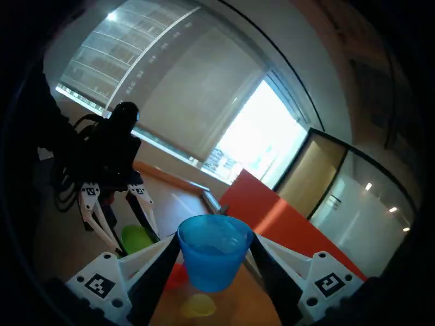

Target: Pour water

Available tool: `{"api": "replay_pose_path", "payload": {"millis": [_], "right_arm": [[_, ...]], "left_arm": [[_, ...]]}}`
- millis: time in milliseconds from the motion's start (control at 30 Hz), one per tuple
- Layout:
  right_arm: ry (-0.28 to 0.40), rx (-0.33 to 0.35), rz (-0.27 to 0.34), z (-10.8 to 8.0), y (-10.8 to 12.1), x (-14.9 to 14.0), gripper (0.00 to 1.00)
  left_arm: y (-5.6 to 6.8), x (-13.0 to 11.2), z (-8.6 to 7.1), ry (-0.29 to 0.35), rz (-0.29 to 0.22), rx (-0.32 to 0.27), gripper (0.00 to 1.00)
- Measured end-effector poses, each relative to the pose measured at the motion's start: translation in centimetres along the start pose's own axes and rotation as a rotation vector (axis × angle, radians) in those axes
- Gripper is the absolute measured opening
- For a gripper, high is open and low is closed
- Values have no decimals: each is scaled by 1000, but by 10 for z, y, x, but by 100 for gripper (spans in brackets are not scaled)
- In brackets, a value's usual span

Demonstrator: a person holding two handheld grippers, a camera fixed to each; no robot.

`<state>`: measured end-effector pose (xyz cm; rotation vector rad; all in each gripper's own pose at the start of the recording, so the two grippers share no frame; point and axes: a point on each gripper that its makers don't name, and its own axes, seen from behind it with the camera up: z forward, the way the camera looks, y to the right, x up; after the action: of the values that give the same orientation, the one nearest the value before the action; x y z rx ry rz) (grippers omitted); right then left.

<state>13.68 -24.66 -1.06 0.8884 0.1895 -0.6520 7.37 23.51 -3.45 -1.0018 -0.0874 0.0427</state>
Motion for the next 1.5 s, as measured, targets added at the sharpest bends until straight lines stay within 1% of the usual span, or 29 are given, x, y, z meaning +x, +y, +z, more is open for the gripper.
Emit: {"api": "replay_pose_path", "payload": {"millis": [400, 700, 1000, 1100, 1500], "right_arm": [[-6, 1, -99, 8, 1, 7, 92], [-12, -1, -175, 14, 0, 10, 92], [-27, -6, -239, 20, 5, 14, 92], [-36, -7, -271, 21, 5, 14, 92], [-41, -11, -354, 26, 6, 19, 92]], "left_arm": [[7, 2, 2, 0, 4, -17, 90], [10, 1, 0, 1, 21, -22, 90], [15, 3, -1, 6, 31, -35, 90], [16, 4, 0, 6, 34, -35, 90], [16, 4, -2, 8, 42, -35, 90]]}}
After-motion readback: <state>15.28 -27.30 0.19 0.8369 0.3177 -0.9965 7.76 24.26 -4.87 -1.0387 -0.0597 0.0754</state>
